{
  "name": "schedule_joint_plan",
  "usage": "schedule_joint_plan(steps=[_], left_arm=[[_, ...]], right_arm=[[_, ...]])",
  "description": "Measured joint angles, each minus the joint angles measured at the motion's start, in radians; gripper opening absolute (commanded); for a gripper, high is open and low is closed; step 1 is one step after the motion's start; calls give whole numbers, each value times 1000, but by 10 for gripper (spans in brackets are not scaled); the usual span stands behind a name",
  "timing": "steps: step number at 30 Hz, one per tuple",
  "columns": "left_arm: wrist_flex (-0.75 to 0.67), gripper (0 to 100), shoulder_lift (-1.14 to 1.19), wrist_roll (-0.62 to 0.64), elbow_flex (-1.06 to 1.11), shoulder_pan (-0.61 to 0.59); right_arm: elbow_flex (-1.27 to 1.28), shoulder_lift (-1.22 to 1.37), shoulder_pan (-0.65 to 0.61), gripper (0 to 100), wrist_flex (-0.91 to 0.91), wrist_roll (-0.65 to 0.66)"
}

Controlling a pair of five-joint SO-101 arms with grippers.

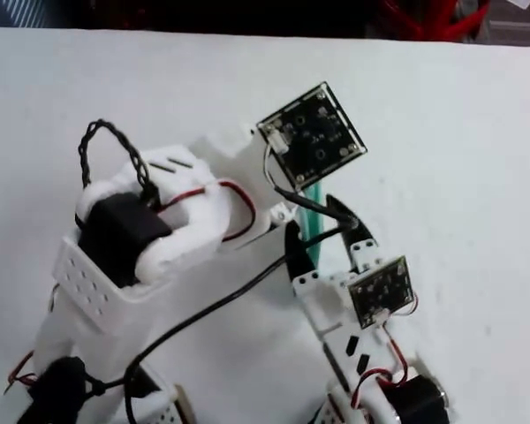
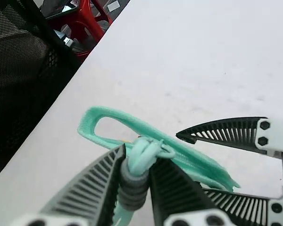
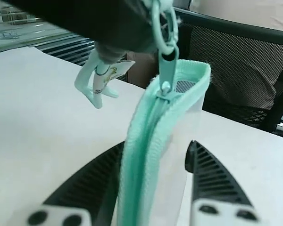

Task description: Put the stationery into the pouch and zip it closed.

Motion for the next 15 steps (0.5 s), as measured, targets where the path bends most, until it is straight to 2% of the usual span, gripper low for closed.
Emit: schedule_joint_plan(steps=[7,9,11,15], left_arm=[[0,22,0,0,0,2],[3,22,0,0,0,2],[3,22,0,0,0,2],[3,22,0,0,0,2]], right_arm=[[-17,3,3,189,0,-44],[-34,0,3,134,0,-44],[-52,-2,5,26,0,-44],[-55,-2,18,15,0,-44]])
